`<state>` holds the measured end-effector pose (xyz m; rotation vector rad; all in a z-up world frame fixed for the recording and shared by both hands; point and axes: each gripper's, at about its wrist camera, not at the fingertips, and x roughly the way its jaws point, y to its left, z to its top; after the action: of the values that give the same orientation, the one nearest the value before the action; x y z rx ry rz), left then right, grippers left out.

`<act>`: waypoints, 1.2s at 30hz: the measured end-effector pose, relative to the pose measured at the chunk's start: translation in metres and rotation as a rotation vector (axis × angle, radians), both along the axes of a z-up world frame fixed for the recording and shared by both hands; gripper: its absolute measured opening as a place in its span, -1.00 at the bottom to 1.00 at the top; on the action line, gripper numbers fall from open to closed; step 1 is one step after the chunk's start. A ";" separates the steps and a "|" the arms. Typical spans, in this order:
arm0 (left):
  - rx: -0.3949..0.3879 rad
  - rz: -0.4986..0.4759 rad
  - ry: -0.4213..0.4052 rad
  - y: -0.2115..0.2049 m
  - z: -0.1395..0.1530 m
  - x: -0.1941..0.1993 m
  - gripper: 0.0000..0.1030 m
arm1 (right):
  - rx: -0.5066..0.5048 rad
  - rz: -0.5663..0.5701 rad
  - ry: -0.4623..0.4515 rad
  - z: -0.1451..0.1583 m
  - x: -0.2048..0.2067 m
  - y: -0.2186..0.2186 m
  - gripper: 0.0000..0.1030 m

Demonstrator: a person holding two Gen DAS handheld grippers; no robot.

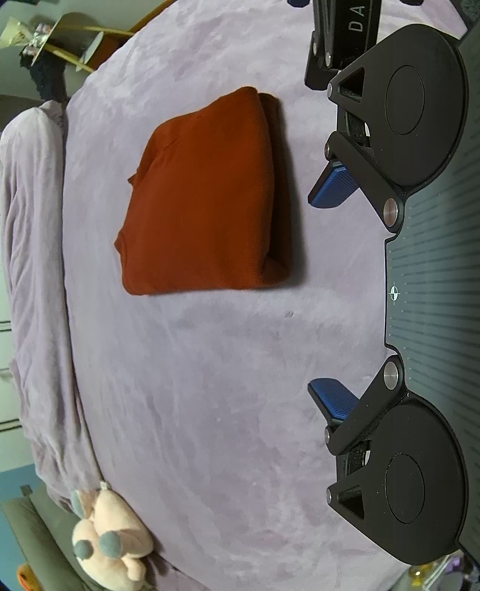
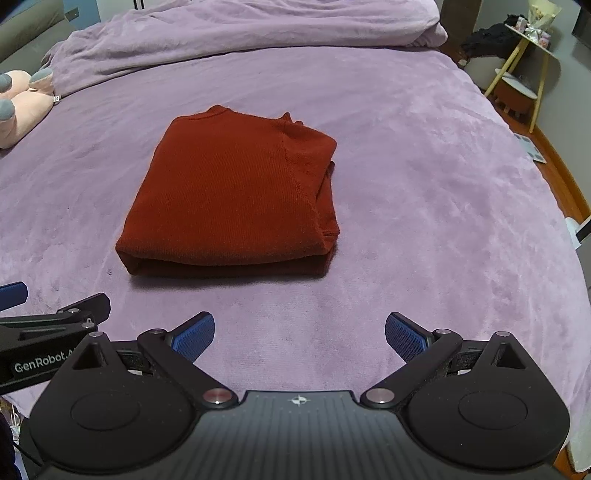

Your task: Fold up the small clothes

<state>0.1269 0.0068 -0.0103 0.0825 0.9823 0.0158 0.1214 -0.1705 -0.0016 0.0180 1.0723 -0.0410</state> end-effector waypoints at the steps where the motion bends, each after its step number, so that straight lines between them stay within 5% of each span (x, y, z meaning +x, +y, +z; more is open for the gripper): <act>1: 0.001 -0.001 0.001 -0.001 0.000 0.000 0.97 | 0.001 -0.001 -0.001 0.000 0.000 0.000 0.92; 17: -0.034 -0.003 0.023 0.002 -0.003 0.003 0.97 | 0.010 -0.008 -0.006 0.001 -0.001 -0.001 0.92; 36: 0.022 0.003 0.025 -0.002 -0.006 0.006 0.97 | 0.012 -0.022 -0.012 -0.001 -0.004 -0.002 0.92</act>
<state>0.1330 0.0051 -0.0164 0.1018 1.0069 0.0283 0.1172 -0.1726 -0.0022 0.0413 1.0602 -0.0543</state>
